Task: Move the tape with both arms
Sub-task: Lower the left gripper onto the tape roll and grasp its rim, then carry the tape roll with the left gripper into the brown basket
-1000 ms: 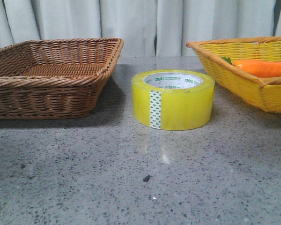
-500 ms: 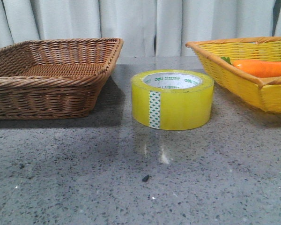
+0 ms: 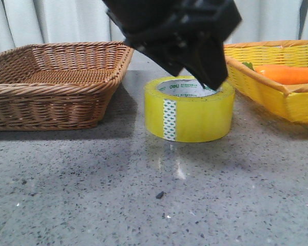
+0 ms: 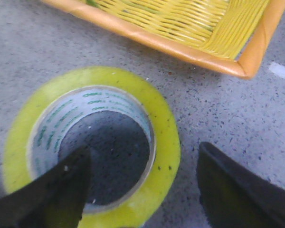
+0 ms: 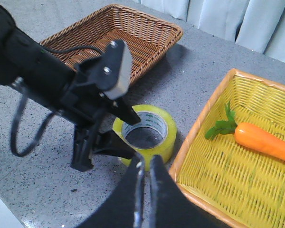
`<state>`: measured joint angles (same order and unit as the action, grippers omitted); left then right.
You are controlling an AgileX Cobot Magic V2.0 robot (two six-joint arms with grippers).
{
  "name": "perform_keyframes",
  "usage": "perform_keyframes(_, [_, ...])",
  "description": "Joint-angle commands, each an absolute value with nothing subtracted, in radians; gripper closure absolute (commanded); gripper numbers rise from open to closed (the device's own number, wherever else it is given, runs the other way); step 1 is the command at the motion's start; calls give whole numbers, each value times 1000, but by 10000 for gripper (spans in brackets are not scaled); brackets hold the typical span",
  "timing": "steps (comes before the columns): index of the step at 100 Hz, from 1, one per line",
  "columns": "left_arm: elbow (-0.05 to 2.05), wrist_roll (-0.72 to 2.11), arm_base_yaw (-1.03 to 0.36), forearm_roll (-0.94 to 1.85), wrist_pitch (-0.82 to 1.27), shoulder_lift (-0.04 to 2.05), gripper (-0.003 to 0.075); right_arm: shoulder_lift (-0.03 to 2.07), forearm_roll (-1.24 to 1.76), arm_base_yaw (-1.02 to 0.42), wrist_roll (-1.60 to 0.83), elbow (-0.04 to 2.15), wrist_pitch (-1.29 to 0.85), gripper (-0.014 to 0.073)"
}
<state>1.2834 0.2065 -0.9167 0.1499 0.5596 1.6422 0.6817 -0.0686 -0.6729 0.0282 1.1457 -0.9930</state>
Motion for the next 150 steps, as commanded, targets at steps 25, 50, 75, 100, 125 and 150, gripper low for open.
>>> perform_keyframes(25, [1381, 206, -930, 176, 486, 1729, 282, 681, -88, -670, 26, 1168, -968, 668])
perform_keyframes(50, [1389, 206, -930, 176, 488, 1756, 393, 681, -88, -670, 26, 1168, -983, 668])
perform_keyframes(75, [1389, 206, -930, 176, 489, 1756, 690, 681, -90, -670, 26, 1168, -985, 668])
perform_keyframes(100, [1403, 206, -926, 174, 524, 1748, 741, 681, -92, -670, 26, 1168, -992, 668])
perform_keyframes(125, [1515, 206, -901, 159, 677, 1746, 741, 681, -94, -670, 26, 1168, -997, 668])
perform_keyframes(150, [1630, 206, -854, 147, 746, 1711, 741, 681, -94, -670, 26, 1168, -1001, 668])
